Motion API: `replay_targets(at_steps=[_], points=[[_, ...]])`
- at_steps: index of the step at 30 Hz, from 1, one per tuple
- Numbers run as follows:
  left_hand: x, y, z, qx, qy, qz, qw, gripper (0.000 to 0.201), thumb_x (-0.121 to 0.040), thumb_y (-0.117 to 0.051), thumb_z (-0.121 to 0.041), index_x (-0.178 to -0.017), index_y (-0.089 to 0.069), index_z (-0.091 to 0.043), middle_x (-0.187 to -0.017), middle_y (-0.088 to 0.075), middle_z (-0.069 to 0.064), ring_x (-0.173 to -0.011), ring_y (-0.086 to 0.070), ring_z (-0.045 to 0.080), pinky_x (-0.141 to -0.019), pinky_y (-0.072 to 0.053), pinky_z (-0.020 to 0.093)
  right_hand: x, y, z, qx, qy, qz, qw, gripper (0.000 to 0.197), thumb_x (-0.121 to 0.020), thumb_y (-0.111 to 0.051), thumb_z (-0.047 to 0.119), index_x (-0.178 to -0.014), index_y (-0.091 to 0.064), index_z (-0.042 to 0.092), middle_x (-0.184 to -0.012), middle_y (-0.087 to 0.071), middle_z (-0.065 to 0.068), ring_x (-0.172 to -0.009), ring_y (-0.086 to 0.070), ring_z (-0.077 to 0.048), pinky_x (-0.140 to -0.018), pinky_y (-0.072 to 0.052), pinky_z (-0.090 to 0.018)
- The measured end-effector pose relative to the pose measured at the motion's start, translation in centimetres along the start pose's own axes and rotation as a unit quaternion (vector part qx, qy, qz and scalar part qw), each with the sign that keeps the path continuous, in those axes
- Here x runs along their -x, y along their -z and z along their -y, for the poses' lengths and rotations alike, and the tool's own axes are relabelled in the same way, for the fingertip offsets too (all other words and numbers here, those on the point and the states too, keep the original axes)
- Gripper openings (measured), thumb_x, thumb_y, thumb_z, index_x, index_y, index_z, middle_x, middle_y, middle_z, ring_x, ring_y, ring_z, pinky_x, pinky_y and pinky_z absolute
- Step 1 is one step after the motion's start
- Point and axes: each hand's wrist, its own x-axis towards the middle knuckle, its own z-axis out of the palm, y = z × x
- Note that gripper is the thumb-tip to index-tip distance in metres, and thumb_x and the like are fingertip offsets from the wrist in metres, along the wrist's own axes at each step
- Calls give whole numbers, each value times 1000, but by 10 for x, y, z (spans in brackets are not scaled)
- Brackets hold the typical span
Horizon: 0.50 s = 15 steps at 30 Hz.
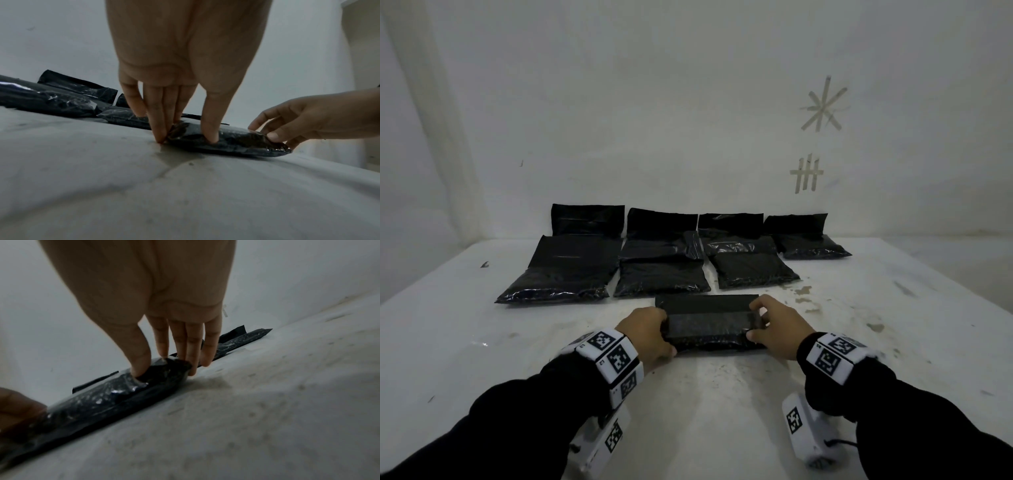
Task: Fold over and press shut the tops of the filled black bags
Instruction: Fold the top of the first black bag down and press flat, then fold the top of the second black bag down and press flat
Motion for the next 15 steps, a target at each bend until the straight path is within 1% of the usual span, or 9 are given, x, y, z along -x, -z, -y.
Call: replay_targets(at_steps=[2, 3, 4, 6, 9, 10, 11, 13, 15], points=[[-5, 4, -6, 12, -10, -12, 1000, 41, -78, -73, -25, -115, -61, -11, -117, -61, 3, -106, -59, 21, -90, -48, 27, -2, 8, -2, -24, 8, -17, 1000, 43, -87, -66, 19, -124, -45, 19, -104, -51, -1, -85, -53, -17, -63, -40, -20], [-9, 8, -11, 19, -18, -23, 999, 39, -78, -73, -25, -113, -62, -10, -115, -63, 5, -104, -60, 22, -88, -49, 28, -5, 14, -3, -34, 12, -30, 999, 41, -86, -66, 18, -123, -46, 19, -104, -52, -2, -87, -54, -18, -63, -41, -20], [-13, 11, -17, 30, -25, -35, 999, 38, -78, -74, -24, -111, -64, -9, -113, -64, 6, -101, -61, 22, -87, -49, 29, -9, 23, -4, -43, 16, -49, 998, 40, -86, -67, 16, -120, -48, 19, -105, -53, -2, -88, -55, -19, -67, -42, -21], [-24, 18, -34, 54, -47, -59, 996, 34, -77, -74, -25, -106, -65, -10, -107, -66, 5, -98, -63, 23, -81, -48, 28, -20, 43, -9, -59, 18, -91, 994, 34, -83, -67, 11, -113, -52, 19, -106, -55, -4, -89, -55, -19, -71, -42, -23], [-43, 22, -67, 76, -87, -81, 990, 27, -80, -71, -29, -102, -65, -15, -102, -66, 3, -94, -63, 23, -75, -46, 26, -36, 75, -23, -91, 3, -123, 988, 21, -82, -63, 7, -96, -55, 19, -96, -56, -5, -71, -53, -16, -56, -41, -22], [-51, 21, -79, 84, -96, -82, 988, 27, -81, -70, -29, -103, -65, -15, -102, -67, 3, -94, -63, 23, -77, -48, 27, -41, 85, -29, -99, -5, -134, 986, 17, -81, -64, 9, -93, -56, 18, -94, -57, -5, -71, -53, -16, -56, -41, -22], [-58, 19, -91, 92, -105, -82, 987, 28, -82, -69, -28, -107, -64, -15, -104, -67, 3, -96, -63, 24, -80, -50, 29, -46, 95, -37, -105, -16, -144, 984, 15, -80, -67, 14, -91, -57, 18, -94, -57, -3, -76, -55, -17, -61, -43, -24], [-75, 13, -116, 96, -122, -72, 985, 35, -83, -66, -24, -117, -59, -16, -112, -65, 5, -103, -62, 26, -89, -50, 34, -56, 114, -54, -113, -40, -153, 981, 23, -77, -75, 24, -91, -58, 16, -94, -56, -1, -89, -54, -18, -73, -42, -27], [-92, 7, -143, 97, -137, -48, 985, 45, -85, -62, -22, -128, -49, -17, -120, -60, 5, -111, -58, 29, -96, -46, 36, -68, 132, -72, -112, -65, -157, 979, 31, -73, -79, 28, -92, -58, 14, -93, -54, 0, -92, -53, -19, -77, -41, -29]])
